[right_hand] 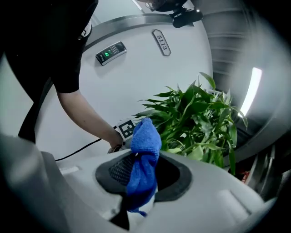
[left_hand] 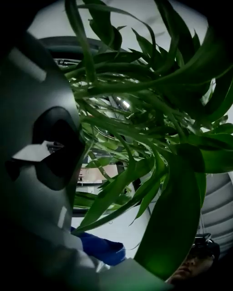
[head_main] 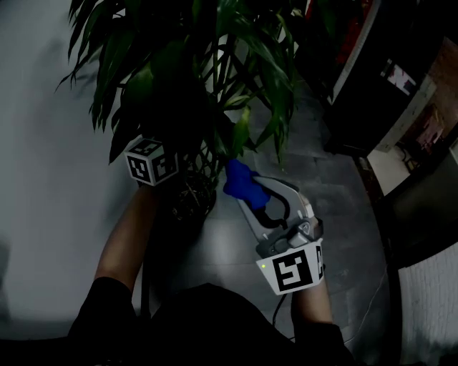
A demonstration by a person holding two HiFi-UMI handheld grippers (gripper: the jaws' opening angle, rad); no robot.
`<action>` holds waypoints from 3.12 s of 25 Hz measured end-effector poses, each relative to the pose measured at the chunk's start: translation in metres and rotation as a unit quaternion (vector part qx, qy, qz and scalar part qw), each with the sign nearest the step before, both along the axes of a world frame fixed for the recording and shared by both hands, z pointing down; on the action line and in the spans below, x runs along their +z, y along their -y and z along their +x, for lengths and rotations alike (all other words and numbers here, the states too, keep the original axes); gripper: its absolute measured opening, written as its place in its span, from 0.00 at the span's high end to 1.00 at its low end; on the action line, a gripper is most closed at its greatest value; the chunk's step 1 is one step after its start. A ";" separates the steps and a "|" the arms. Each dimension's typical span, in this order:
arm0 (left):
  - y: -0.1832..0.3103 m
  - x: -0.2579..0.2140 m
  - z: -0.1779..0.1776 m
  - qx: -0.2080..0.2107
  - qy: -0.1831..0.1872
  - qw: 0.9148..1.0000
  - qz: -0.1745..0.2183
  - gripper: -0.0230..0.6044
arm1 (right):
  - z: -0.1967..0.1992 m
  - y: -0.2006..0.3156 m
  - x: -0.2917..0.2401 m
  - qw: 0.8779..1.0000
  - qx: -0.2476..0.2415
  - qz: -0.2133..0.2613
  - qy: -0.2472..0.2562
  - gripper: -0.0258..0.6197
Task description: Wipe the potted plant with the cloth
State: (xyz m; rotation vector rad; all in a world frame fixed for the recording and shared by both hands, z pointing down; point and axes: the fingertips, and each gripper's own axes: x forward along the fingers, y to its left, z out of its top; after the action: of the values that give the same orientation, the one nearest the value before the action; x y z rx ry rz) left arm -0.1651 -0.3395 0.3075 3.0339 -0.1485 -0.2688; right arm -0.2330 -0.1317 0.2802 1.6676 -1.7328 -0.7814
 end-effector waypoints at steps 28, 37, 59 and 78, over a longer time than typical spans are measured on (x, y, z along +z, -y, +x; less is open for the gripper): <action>-0.022 -0.023 0.027 0.045 -0.007 0.999 -0.020 0.95 | 0.028 0.031 -0.103 0.985 0.086 0.097 -0.112 0.79; -0.068 -0.038 0.019 0.078 0.010 0.996 0.049 0.95 | 0.018 0.094 -0.083 0.984 0.092 0.083 -0.125 0.79; -0.076 -0.030 0.013 0.079 -0.006 0.996 0.050 0.95 | 0.003 0.090 -0.020 0.998 0.013 -0.014 -0.053 0.79; -0.074 0.007 -0.019 -0.001 -0.034 0.999 0.021 0.95 | -0.004 0.066 0.039 0.998 -0.015 -0.047 -0.043 0.79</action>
State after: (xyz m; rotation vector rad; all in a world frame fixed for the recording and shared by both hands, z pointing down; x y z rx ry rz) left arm -0.1840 -0.2654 0.3145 3.0626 -0.1427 -0.3783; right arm -0.2368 -0.1972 0.3194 1.5264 -1.7120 -0.7632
